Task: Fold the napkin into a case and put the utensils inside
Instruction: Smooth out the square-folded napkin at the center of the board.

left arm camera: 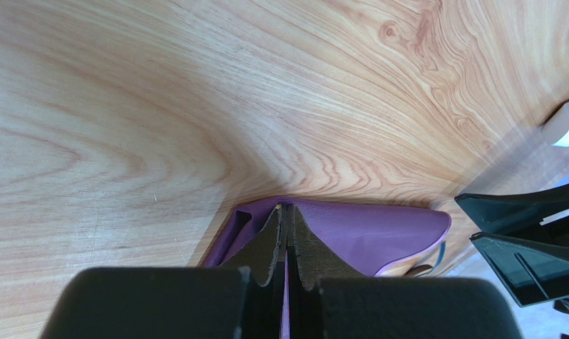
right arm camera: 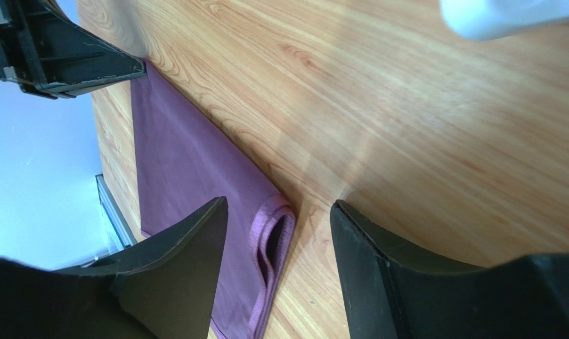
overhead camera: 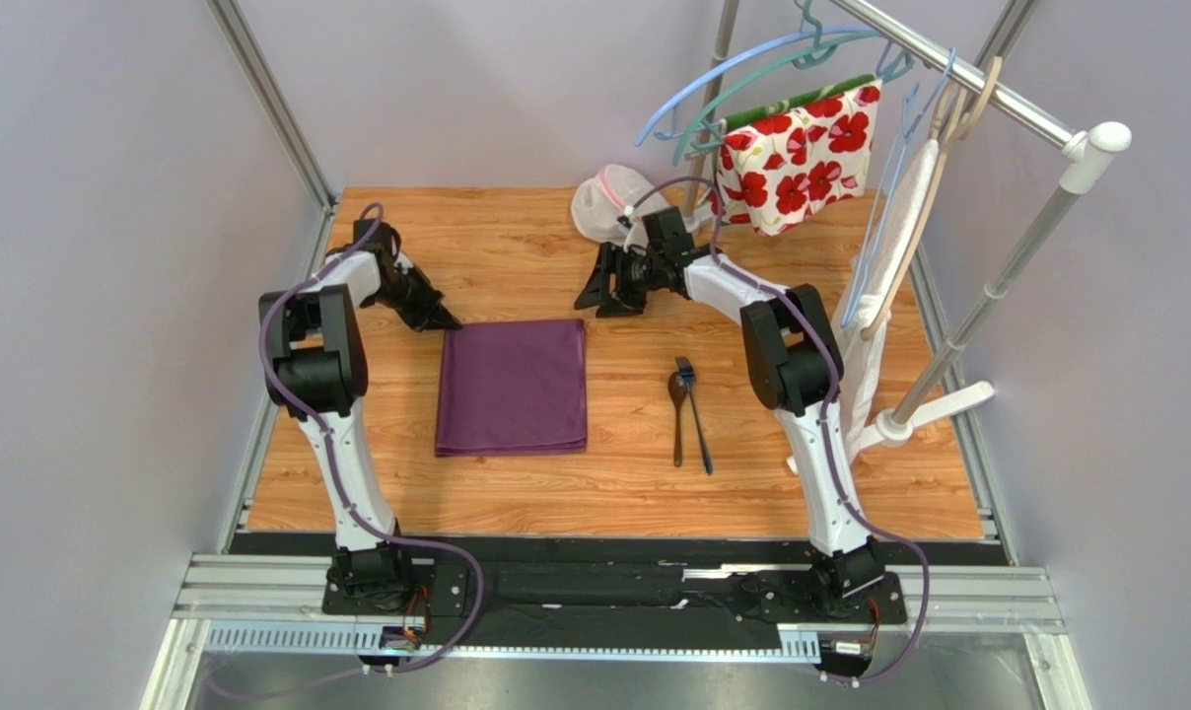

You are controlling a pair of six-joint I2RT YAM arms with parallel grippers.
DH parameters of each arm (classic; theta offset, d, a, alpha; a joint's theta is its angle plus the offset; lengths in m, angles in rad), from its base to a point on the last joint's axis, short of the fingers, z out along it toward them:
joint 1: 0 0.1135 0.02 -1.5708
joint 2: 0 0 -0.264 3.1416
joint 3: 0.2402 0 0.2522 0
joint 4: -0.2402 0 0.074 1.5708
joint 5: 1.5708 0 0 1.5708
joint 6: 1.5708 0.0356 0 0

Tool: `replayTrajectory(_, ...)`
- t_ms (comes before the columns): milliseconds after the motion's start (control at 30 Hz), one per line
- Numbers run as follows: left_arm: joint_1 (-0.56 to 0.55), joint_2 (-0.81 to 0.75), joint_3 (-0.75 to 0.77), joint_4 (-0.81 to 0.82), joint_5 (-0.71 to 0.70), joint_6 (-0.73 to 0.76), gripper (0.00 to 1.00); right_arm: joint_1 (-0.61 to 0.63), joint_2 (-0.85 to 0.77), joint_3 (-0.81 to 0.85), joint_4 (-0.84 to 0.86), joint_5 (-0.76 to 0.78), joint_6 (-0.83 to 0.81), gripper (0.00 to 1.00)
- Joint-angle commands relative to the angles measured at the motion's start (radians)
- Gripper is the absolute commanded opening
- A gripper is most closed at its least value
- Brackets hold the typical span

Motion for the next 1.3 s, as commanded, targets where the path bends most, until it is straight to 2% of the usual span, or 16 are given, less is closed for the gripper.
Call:
replayTrajectory(0,-0.013,-0.124,-0.01,-0.008,0.025,0.073,0.0,0.053,-0.085,0.072,-0.075,0.059,-0.039,0.61)
replayTrajectory(233,-0.015,-0.23,-0.14,0.093,0.082,0.045,0.06,0.147,-0.155,0.031,-0.058,0.137,-0.031,0.62)
replayTrajectory(367,0.0,-0.143,-0.124,0.019,0.023,0.05,0.05,0.165,-0.166,0.017,-0.083,0.215,-0.062,0.62)
replayTrajectory(467,0.011,-0.099,-0.111,-0.031,-0.026,0.048,0.03,0.179,-0.178,0.029,-0.144,0.338,-0.13,0.62)
replayTrajectory(567,0.014,-0.083,-0.108,-0.046,-0.061,0.065,0.03,0.182,-0.184,0.049,-0.169,0.328,-0.145,0.62)
replayTrajectory(667,0.016,-0.082,-0.097,-0.061,-0.052,0.065,0.02,0.185,-0.175,0.055,-0.118,0.222,-0.115,0.62)
replayTrajectory(900,0.014,-0.066,-0.081,-0.077,-0.052,0.071,0.02,0.23,0.012,0.189,-0.032,0.006,0.014,0.61)
replayTrajectory(1000,0.014,-0.071,-0.076,-0.089,-0.072,0.078,0.02,0.227,0.061,0.183,0.038,-0.01,0.054,0.61)
replayTrajectory(1267,0.014,-0.049,-0.053,-0.115,-0.098,0.091,0.01,0.173,0.153,0.22,0.065,-0.021,0.076,0.61)
